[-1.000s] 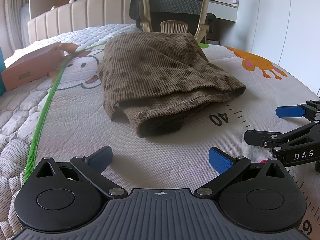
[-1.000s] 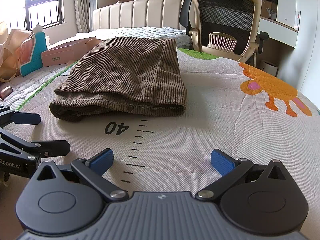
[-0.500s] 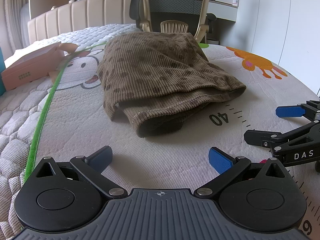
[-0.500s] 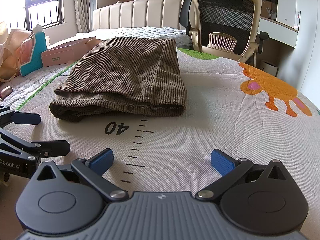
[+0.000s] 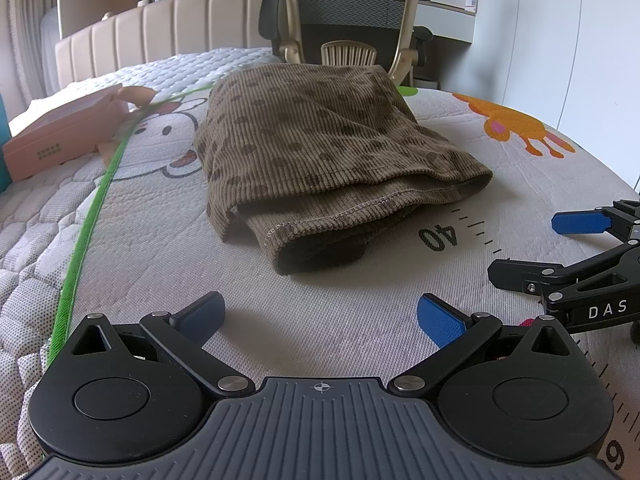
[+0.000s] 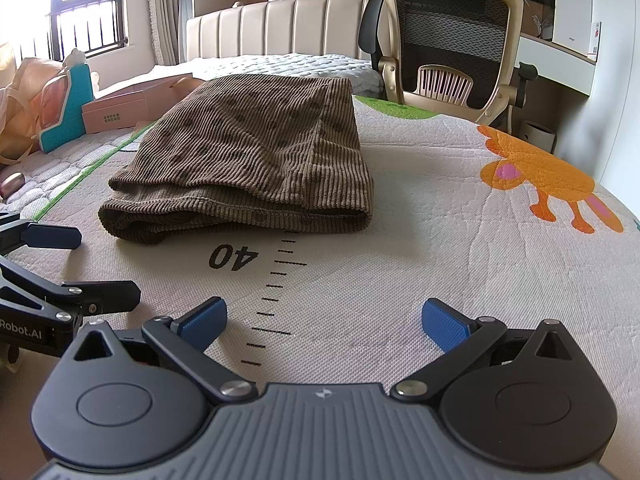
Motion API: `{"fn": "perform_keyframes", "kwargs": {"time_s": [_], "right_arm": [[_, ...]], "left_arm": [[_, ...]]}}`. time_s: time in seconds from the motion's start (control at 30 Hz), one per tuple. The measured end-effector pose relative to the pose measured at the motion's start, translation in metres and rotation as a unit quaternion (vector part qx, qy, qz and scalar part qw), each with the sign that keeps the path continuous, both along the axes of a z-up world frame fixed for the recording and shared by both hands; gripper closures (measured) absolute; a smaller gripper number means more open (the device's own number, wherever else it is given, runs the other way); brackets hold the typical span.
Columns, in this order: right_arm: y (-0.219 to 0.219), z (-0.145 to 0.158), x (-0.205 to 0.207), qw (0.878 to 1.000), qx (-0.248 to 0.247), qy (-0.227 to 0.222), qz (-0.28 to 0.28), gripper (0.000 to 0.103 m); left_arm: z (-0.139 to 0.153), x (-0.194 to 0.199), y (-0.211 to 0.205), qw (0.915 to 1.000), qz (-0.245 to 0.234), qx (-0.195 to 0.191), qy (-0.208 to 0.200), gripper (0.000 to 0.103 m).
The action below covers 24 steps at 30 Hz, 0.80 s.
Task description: Fold clothes
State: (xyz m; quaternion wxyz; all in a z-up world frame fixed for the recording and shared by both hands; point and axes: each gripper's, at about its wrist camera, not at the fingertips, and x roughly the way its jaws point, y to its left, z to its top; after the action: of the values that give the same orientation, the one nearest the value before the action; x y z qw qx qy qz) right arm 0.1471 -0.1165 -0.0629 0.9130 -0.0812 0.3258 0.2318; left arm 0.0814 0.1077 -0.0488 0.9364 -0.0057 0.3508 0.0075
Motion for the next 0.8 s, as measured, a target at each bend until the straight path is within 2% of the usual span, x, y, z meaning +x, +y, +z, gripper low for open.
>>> {"fn": "perform_keyframes", "kwargs": {"time_s": [0.23,0.8], "right_arm": [[-0.0002,-0.0001,-0.0001,1.0,0.0,0.0,0.0,0.0],[-0.0002,-0.0002,-0.0001,1.0,0.0,0.0,0.001,0.0]], "left_arm": [[0.0003,-0.0003,0.0024,1.0,-0.001,-0.006,-0.001,0.0],[0.0004,0.0003,0.0005,0.9999,-0.009,0.005,0.004,0.0]]}}
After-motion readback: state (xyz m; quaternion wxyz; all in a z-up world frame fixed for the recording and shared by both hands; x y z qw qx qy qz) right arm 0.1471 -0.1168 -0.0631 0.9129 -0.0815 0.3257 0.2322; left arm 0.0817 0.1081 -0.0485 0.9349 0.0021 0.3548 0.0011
